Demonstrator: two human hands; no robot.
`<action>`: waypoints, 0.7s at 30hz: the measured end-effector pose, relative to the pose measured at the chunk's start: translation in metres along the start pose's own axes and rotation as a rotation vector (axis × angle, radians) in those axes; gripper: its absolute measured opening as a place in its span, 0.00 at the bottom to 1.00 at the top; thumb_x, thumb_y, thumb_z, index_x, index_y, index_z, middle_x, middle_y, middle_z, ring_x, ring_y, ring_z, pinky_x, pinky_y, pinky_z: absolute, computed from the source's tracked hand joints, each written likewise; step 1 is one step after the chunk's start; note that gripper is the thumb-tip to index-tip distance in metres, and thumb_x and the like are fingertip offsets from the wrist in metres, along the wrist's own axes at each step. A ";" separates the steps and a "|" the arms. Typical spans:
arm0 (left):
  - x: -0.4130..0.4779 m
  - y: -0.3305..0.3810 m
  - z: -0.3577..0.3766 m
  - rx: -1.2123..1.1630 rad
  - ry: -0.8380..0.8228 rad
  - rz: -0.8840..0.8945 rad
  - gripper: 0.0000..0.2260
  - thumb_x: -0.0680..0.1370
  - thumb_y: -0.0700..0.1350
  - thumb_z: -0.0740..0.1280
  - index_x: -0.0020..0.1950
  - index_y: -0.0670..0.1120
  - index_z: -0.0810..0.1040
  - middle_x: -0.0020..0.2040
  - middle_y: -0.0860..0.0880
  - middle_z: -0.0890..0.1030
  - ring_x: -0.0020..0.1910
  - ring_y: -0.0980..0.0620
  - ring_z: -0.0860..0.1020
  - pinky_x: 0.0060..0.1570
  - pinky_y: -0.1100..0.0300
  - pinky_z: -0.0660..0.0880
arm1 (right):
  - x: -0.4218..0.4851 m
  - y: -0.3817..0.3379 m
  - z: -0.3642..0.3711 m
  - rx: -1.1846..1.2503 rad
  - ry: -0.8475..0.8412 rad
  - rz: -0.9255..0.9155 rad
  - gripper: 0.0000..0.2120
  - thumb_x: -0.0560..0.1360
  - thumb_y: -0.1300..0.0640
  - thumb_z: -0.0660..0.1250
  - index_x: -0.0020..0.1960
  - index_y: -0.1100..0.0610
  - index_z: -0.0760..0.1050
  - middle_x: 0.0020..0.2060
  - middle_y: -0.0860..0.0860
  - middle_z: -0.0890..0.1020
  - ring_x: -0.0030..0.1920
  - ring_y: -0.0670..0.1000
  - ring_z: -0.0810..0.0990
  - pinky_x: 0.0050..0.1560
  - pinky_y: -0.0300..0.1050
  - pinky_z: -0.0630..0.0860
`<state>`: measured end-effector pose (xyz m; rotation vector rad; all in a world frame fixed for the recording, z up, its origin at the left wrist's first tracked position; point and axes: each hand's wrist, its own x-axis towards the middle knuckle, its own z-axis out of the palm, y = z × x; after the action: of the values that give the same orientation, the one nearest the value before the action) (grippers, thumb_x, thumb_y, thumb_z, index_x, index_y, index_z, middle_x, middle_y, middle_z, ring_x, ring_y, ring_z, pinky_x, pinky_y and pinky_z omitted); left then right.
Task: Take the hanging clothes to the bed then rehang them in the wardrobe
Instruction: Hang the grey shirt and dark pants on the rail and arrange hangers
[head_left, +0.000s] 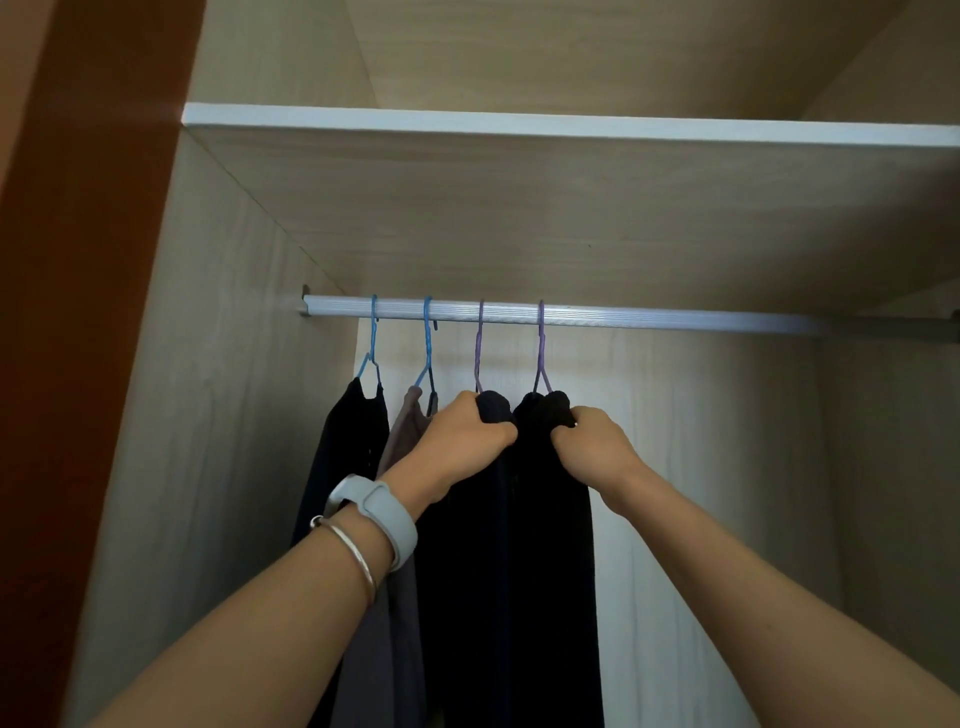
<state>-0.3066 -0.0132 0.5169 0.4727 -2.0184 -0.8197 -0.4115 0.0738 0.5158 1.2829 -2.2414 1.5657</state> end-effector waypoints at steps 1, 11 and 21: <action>0.000 0.002 0.002 -0.001 0.002 0.006 0.15 0.72 0.42 0.64 0.58 0.44 0.72 0.53 0.44 0.79 0.51 0.47 0.78 0.48 0.58 0.75 | 0.000 0.001 -0.001 -0.019 0.025 -0.012 0.11 0.73 0.61 0.55 0.50 0.63 0.74 0.41 0.56 0.76 0.41 0.56 0.75 0.40 0.45 0.70; 0.008 0.014 0.019 0.012 -0.007 0.067 0.07 0.73 0.38 0.62 0.50 0.40 0.74 0.47 0.43 0.78 0.45 0.47 0.76 0.47 0.56 0.73 | 0.004 0.008 -0.016 -0.131 0.087 -0.037 0.14 0.73 0.61 0.55 0.53 0.60 0.76 0.46 0.59 0.80 0.48 0.60 0.80 0.47 0.48 0.76; -0.003 0.007 0.011 0.276 0.017 0.158 0.22 0.74 0.58 0.63 0.59 0.43 0.73 0.55 0.45 0.79 0.54 0.47 0.77 0.52 0.55 0.74 | -0.001 0.008 -0.026 -0.224 0.077 -0.039 0.17 0.73 0.57 0.59 0.60 0.59 0.74 0.53 0.57 0.79 0.54 0.58 0.79 0.58 0.54 0.76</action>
<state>-0.3144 -0.0023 0.5160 0.4650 -2.1318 -0.4420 -0.4255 0.0968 0.5210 1.1765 -2.2530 1.2839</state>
